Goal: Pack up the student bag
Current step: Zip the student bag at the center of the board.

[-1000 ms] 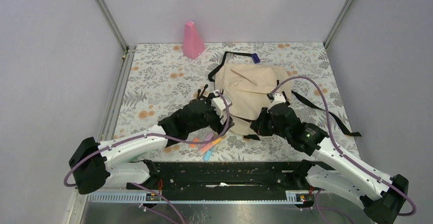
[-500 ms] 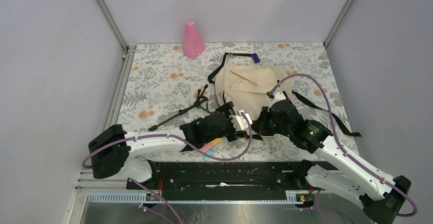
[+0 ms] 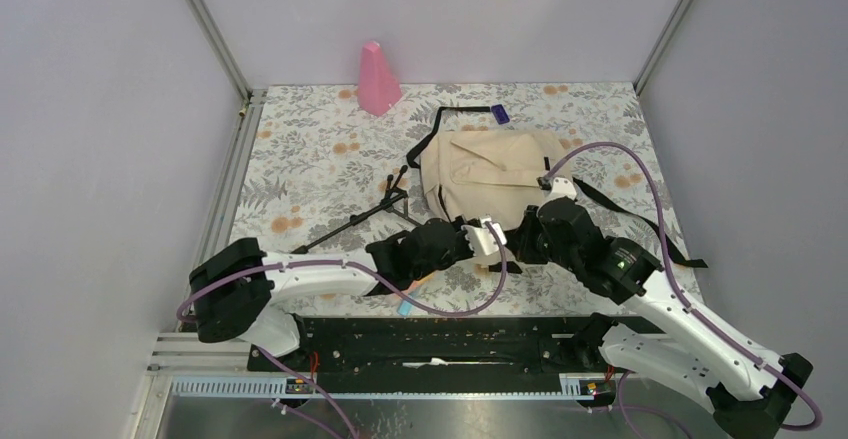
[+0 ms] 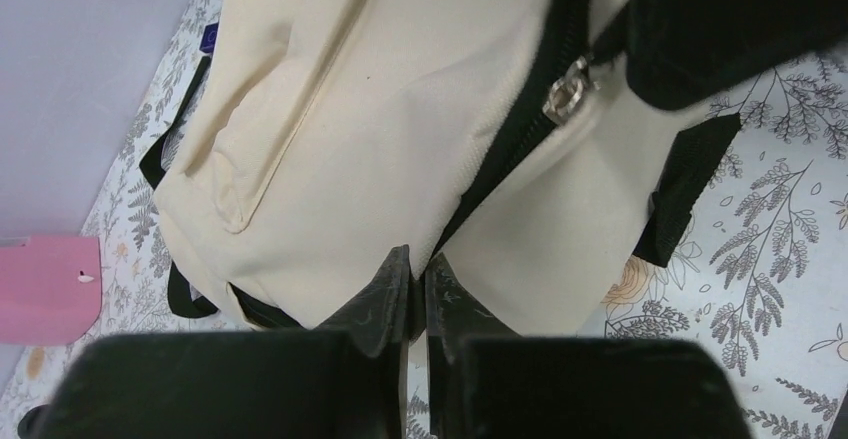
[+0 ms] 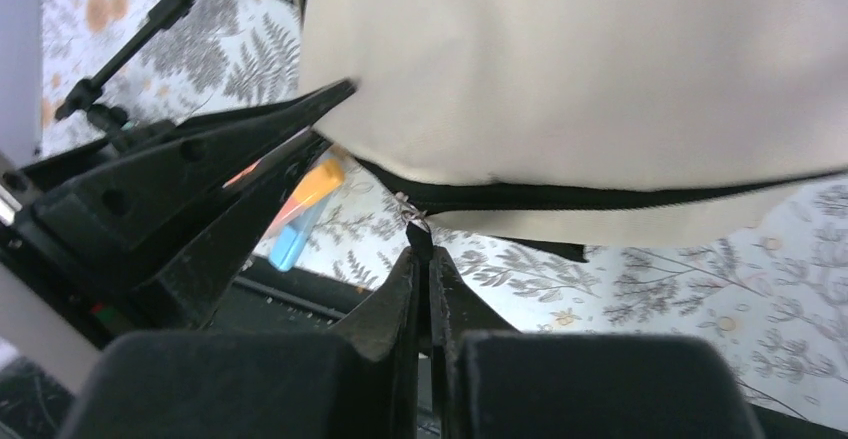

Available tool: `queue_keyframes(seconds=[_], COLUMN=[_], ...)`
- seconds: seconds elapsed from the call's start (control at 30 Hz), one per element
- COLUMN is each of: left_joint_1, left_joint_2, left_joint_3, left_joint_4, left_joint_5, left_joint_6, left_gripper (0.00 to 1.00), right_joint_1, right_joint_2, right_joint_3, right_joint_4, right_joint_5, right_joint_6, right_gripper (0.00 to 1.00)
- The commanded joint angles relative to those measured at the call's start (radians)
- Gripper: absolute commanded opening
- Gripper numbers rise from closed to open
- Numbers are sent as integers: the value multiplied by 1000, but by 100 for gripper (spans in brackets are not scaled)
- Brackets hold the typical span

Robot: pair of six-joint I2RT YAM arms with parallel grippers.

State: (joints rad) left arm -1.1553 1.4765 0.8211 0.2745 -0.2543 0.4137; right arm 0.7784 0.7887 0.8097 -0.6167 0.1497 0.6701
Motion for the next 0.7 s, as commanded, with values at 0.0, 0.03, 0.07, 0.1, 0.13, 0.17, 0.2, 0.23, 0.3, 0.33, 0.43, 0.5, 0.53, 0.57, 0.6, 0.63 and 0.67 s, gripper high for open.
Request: queue_keyframes(seconds=[0.0, 0.03, 0.07, 0.1, 0.13, 0.17, 0.2, 0.23, 0.3, 0.33, 0.43, 0.5, 0.53, 0.57, 0.6, 0.63, 0.67], left_joint_1=[7, 7, 6, 7, 7, 7, 7, 7, 8, 8, 8, 7, 8, 8, 7, 8, 8], left_joint_2=[-18, -24, -29, -34, -36, -39, -42, -48, -61, -68, -75, -74, -73, -74, -74, -75, -77], left_joint_3=[-49, -61, -71, -80, -88, -96, -106, -117, -136, -143, -150, -153, -157, -159, -162, -167, -172], left_joint_4=[46, 45, 44, 39, 32, 28, 26, 30, 37, 40, 33, 27, 26, 25, 23, 22, 22], left_joint_5=[-117, -125, -131, -135, -143, -153, -165, -177, -185, -187, -209, -223, -230, -237, -246, -260, -276], left_joint_6=[-38, -47, -55, -65, -73, -83, -92, -99, -114, -119, -132, -137, -139, -144, -146, -151, -156], left_gripper=[0, 0, 0, 0, 0, 0, 0, 0, 0, 0, 0, 0, 0, 0, 0, 0, 0], right_joint_1=[-5, -7, -9, -13, -19, -25, -32, -39, -54, -61, -73, -76, -80, -87, -95, -105, -119], right_joint_2=[-14, -10, -7, -4, 2, 8, 12, 18, 26, 30, 41, 40, 39, 37, 38, 36, 34], right_joint_3=[104, 110, 117, 125, 136, 146, 158, 163, 168, 171, 177, 170, 165, 160, 155, 151, 141], right_joint_4=[-99, -112, -120, -127, -136, -144, -151, -156, -155, -156, -152, -138, -133, -129, -127, -126, -124], right_joint_5=[230, 266, 295, 319, 338, 360, 377, 388, 396, 394, 388, 376, 372, 366, 360, 353, 344], right_joint_6=[-13, -25, -39, -56, -70, -85, -101, -118, -138, -146, -160, -166, -167, -167, -169, -169, -171], right_gripper=[0, 0, 0, 0, 0, 0, 0, 0, 0, 0, 0, 0, 0, 0, 0, 0, 0])
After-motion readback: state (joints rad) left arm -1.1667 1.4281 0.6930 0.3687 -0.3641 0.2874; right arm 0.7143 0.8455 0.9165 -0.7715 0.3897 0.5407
